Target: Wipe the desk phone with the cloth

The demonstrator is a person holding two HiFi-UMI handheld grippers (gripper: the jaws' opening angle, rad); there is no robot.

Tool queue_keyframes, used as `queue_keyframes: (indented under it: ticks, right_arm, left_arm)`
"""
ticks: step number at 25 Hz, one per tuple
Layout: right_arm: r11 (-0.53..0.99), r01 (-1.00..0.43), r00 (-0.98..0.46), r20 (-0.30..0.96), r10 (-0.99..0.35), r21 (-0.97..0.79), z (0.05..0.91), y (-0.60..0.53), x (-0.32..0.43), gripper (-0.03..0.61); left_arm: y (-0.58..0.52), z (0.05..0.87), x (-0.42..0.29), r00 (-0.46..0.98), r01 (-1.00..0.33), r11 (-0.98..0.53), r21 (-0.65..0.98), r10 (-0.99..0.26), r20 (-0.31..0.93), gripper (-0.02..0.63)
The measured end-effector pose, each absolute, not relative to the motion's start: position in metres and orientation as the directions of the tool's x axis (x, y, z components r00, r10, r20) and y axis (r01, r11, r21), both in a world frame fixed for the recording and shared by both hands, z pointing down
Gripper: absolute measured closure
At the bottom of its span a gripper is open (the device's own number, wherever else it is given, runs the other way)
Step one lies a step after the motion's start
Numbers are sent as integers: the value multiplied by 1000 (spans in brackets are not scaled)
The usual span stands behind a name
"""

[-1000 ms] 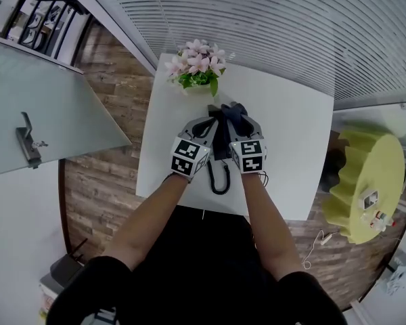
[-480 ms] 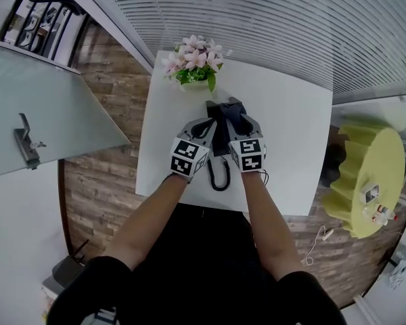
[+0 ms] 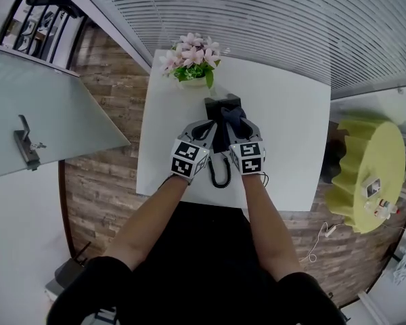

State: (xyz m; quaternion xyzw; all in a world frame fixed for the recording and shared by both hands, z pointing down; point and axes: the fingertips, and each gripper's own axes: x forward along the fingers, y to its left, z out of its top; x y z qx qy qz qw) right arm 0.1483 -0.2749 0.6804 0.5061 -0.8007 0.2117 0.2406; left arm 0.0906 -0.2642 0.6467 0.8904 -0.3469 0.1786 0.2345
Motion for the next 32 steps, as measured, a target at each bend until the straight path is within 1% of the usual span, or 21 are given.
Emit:
queue_keyframes:
  ticks: [18, 32]
  right_arm:
    - [359, -925, -354, 626, -695, -125, 702, -226, 161, 443]
    - [343, -929, -345, 670, -657, -142, 721, -192, 168, 443]
  left_arm:
    - [-240, 653, 98, 709, -682, -667, 300, -502, 495, 604]
    - [-211, 665, 101, 716, -665, -683, 301, -468, 519, 604]
